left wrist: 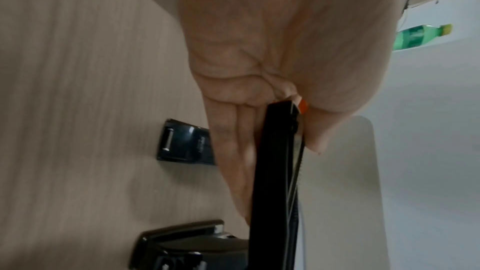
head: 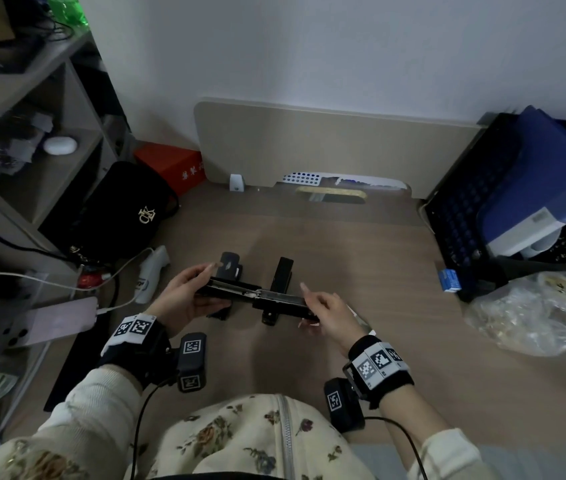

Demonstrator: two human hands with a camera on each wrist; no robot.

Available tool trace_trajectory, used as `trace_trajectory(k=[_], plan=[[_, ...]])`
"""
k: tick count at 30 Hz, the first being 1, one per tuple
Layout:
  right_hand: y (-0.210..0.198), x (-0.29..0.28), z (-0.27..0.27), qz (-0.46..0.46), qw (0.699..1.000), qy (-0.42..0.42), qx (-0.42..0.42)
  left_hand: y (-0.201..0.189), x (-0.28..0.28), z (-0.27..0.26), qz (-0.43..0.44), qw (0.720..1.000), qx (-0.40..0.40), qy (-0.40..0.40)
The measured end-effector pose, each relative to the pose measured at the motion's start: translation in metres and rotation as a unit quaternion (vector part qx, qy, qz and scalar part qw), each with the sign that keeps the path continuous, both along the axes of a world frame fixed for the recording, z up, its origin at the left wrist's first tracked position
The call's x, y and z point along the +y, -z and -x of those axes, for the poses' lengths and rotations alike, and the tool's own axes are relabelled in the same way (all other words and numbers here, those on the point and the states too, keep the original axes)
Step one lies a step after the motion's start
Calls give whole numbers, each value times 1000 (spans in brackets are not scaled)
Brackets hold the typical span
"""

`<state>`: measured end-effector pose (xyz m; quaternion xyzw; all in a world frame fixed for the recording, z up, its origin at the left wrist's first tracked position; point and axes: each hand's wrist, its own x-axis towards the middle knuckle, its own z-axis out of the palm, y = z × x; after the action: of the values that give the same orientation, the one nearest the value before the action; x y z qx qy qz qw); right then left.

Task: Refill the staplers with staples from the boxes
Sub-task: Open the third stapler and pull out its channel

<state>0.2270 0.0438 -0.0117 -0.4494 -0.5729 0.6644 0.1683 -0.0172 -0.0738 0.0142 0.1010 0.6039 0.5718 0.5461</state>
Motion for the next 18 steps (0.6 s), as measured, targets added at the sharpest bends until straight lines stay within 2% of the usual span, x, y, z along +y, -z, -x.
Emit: trace_trajectory(k=[3,6,9,13,18], plan=[[13,-3,-6,-17,997,-60,-51,13,-5,-2,74,997,6,32],[28,-5,-11,1,994,-73,-86,25,-11,1,162,980,97,60],[37,-8,-15,24,992,-71,-100,32,-15,4,194,968,147,57],[46,-12,-20,54,989,-78,-117,32,-17,3,208,968,129,50],[57,-14,-25,46,989,-64,-123,32,-20,1,214,969,117,41]])
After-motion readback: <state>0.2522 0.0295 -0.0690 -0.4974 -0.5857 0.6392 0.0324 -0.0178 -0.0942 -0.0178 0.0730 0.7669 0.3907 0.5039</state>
